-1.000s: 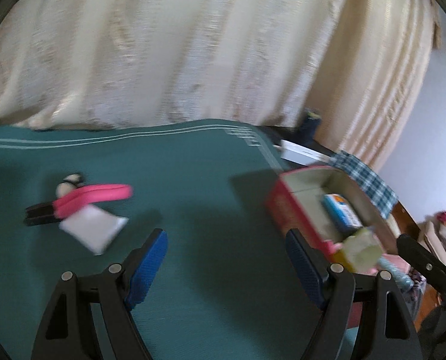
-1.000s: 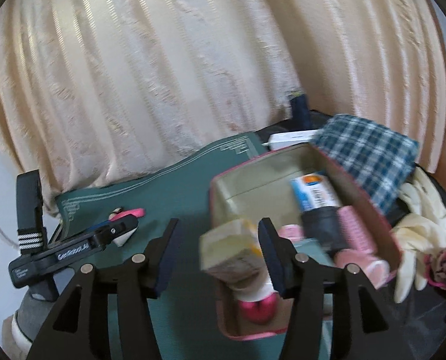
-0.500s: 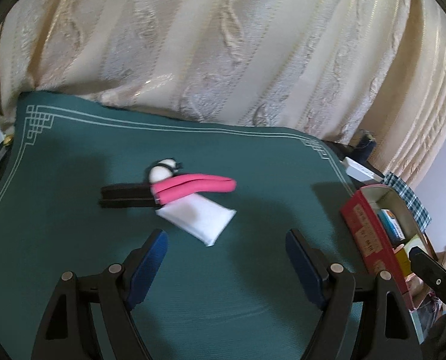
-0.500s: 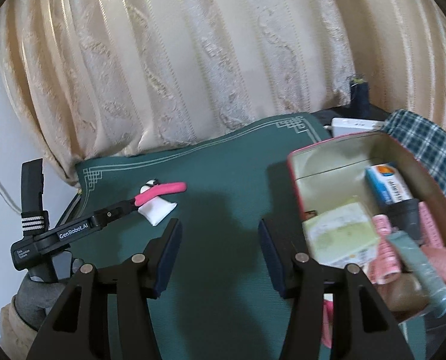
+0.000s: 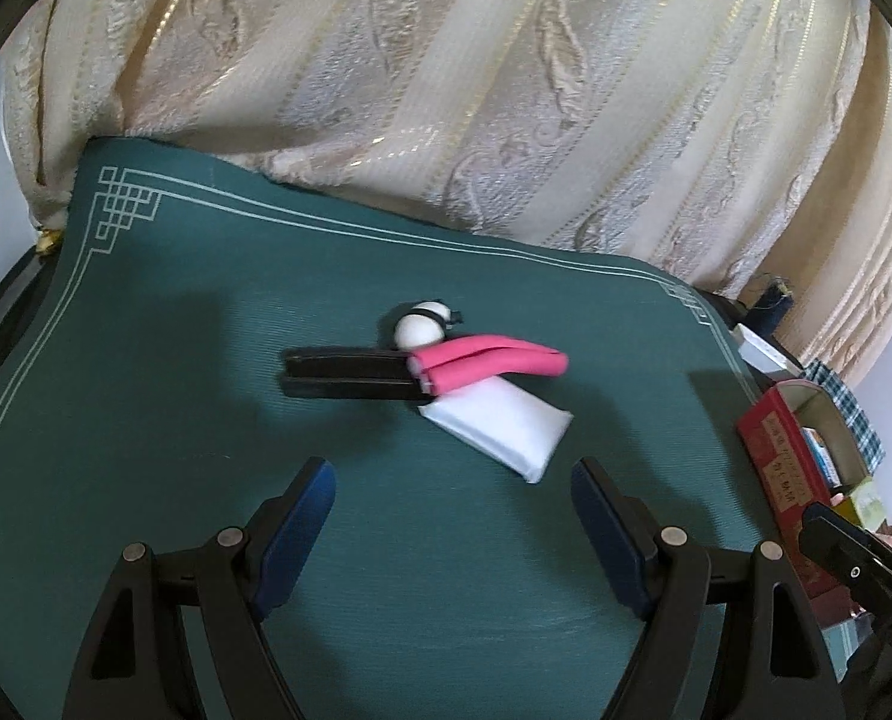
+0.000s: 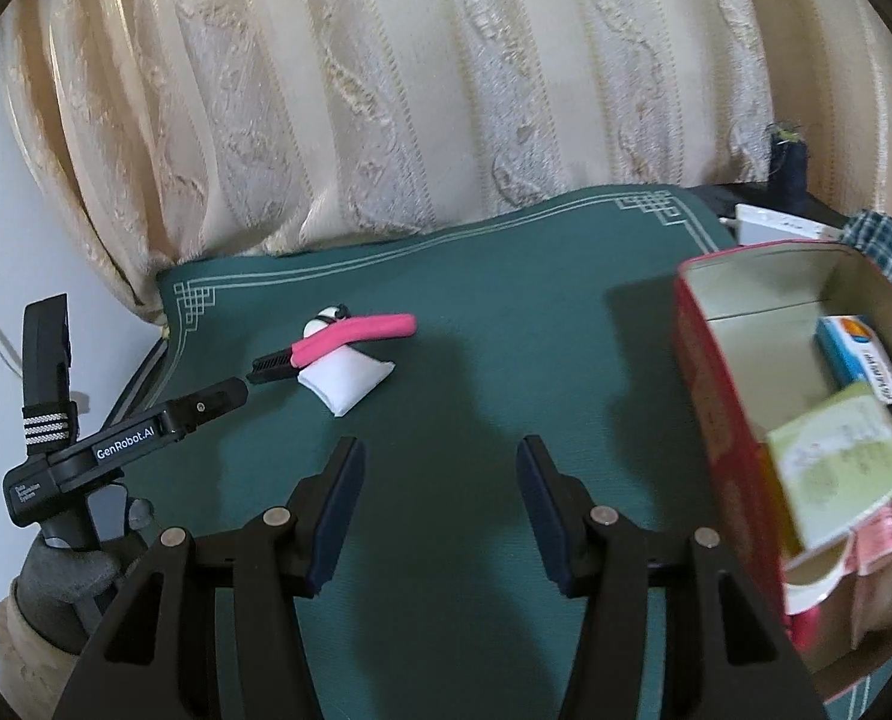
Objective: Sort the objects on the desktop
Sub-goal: 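Move both open tools back over the table toward the black comb, then grasp the black comb with the left tool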
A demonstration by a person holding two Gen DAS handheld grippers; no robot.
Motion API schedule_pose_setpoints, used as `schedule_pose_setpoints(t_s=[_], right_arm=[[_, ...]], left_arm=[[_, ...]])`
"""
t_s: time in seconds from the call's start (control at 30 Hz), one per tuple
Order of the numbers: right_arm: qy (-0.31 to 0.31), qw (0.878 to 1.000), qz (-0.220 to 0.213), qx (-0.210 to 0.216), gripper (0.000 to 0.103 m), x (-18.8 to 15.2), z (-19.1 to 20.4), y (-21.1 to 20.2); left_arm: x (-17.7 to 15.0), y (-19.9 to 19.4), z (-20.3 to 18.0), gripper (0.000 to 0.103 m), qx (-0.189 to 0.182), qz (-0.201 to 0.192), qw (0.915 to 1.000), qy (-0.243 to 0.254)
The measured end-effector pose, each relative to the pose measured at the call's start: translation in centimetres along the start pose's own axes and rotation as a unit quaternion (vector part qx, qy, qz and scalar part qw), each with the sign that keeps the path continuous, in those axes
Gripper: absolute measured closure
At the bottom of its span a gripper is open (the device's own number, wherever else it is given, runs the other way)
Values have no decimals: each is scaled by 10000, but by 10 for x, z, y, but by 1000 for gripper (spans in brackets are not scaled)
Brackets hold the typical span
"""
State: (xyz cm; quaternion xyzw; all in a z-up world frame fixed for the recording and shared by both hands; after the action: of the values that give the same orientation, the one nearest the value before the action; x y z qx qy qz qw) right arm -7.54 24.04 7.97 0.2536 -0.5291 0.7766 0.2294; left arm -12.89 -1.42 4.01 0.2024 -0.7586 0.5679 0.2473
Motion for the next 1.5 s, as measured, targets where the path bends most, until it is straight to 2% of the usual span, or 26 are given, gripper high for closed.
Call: schedule_pose_setpoints(t_s=[0.3,0.47,0.63,0.97,1.27,1.4,1.5], right_arm=[[-140,9996,255,65,45,3,14,29],[-126,9992,358,112,40,4,14,41],[-143,9990,418,83,40,5,14,48],[-69,9984,552,98,40,1,9,62],[45,9973,724,113,39,-6,1,78],[107,9970,762,115,39,-8,-2,81],[98,9971,753,103,39,-8,-2,82]], left_arm=[[12,17,30,20,362,117,9993,69],[19,29,33,20,323,194,9993,86],[28,41,29,20,391,178,9983,403],[48,74,51,20,491,332,9923,1084],[73,95,54,20,83,375,9920,1206],[73,105,60,20,-135,521,9940,950],[69,103,58,20,-283,544,9929,1019]])
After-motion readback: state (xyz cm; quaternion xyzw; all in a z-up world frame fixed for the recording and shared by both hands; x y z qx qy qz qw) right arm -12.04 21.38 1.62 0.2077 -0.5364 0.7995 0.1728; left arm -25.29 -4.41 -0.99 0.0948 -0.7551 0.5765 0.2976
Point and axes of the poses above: each gripper's, at about its wrist camera, not at the fingertips, and y roughly the way its jaws point, z to its left, x to its top, the point moved 1 cm from there along y, roughly the way its jaws point, and after that the axes turned 6 degrees about z, right-handed, at the moved point
